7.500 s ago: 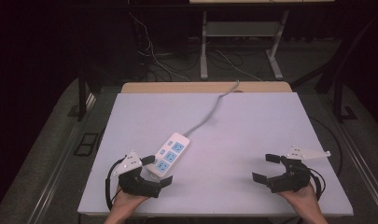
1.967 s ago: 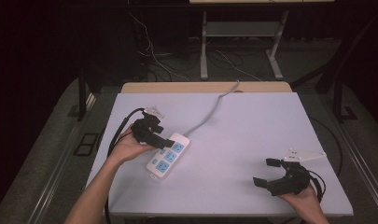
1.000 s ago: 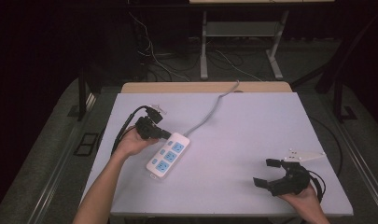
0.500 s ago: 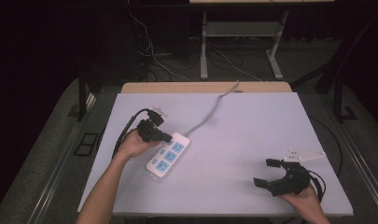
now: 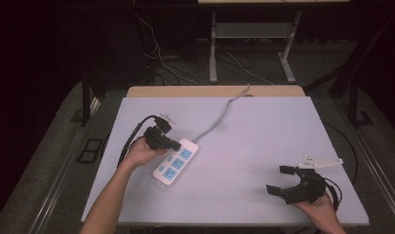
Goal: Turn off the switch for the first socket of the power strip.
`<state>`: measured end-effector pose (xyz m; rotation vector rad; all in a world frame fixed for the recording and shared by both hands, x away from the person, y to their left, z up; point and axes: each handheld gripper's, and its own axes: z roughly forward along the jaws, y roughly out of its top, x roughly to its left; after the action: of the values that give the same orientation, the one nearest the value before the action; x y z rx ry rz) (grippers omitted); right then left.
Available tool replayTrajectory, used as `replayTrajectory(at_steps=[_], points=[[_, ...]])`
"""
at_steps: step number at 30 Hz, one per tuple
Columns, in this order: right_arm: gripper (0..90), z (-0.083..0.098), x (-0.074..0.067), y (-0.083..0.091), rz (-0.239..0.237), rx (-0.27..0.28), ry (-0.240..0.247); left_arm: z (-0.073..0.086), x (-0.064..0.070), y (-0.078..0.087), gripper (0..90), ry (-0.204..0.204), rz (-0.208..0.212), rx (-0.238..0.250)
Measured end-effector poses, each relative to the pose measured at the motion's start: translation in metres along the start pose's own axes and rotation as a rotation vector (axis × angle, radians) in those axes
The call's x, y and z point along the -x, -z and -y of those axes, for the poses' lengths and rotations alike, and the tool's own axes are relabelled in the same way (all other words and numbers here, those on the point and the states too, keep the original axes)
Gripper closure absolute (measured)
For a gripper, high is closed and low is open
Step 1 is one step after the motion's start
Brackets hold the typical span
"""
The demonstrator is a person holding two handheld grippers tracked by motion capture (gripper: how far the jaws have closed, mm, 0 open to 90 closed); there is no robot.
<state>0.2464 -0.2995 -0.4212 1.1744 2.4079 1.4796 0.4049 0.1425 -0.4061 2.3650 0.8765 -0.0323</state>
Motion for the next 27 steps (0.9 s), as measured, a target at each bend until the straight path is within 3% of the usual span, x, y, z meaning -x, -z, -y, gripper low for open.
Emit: replayTrajectory(at_steps=[4, 8, 17, 27], points=[[0.5, 0.0006, -0.0003, 0.0004, 0.0, 0.003, 0.002, -0.0005, 0.002, -0.0001, 89.6, -0.01, -0.016, -0.006], [0.5, 0.0004, -0.0015, -0.0008, -0.004, -0.001, 0.004, 0.0012, 0.0016, -0.0011, 89.7, 0.016, -0.022, 0.005], [0.4, -0.0003, -0.0026, -0.0004, 0.001, 0.002, 0.006, 0.0017, 0.0047, -0.0008, 89.6, 0.024, -0.044, 0.008], [0.4, -0.0007, -0.0012, 0.0024, 0.006, 0.014, 0.007, 0.0004, 0.0099, -0.0011, 89.6, -0.01, -0.078, 0.002]])
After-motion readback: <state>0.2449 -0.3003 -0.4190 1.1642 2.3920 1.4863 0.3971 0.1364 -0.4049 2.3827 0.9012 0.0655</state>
